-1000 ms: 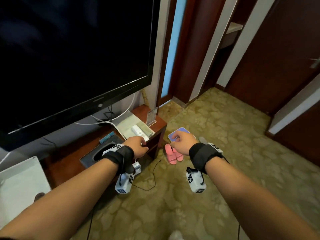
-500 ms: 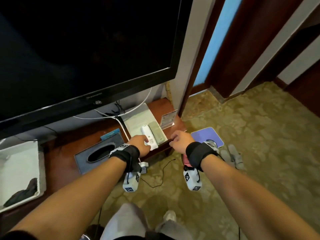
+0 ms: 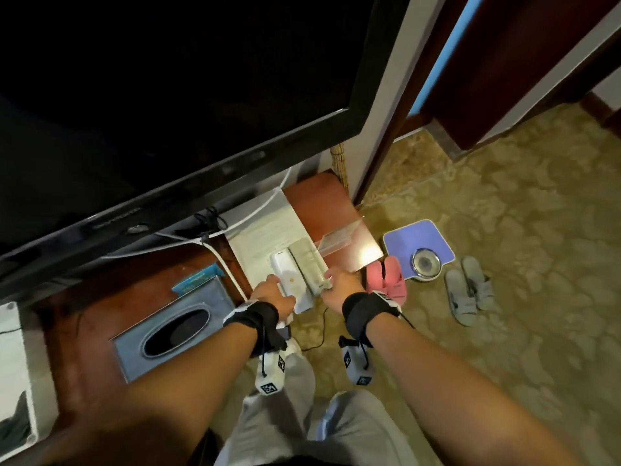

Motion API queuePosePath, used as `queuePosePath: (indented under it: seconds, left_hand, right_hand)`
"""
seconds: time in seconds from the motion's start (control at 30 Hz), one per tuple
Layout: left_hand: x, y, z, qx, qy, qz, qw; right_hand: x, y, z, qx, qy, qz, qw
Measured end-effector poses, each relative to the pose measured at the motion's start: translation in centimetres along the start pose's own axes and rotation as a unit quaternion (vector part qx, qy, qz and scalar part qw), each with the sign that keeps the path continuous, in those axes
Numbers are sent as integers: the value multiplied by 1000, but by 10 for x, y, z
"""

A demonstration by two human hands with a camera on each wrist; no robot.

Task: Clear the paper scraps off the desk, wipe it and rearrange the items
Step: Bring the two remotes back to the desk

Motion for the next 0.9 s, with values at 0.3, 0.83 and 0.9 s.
queuePosePath:
  seconds: [0.3, 0.83, 0.9]
  left_hand:
    - [55, 10, -37, -149, 18, 137, 979]
    - [40, 7, -50, -180, -62, 142, 971]
    - [24, 8, -40, -182, -77, 142, 970]
  right_hand:
    - [58, 0, -32, 59, 8, -26, 998]
    - [66, 0, -44, 111, 12, 27, 993]
    - [54, 8, -31, 121, 27, 43, 991]
Point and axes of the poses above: each hand's wrist, its own x-axis towards the middle knuckle, its own z-axis out of the back of the hand, y = z × x, the point moved 5 cm from there along x, towards the middle knuckle, and after that the axes turned 7 degrees about -y, right-handed, at the moved point
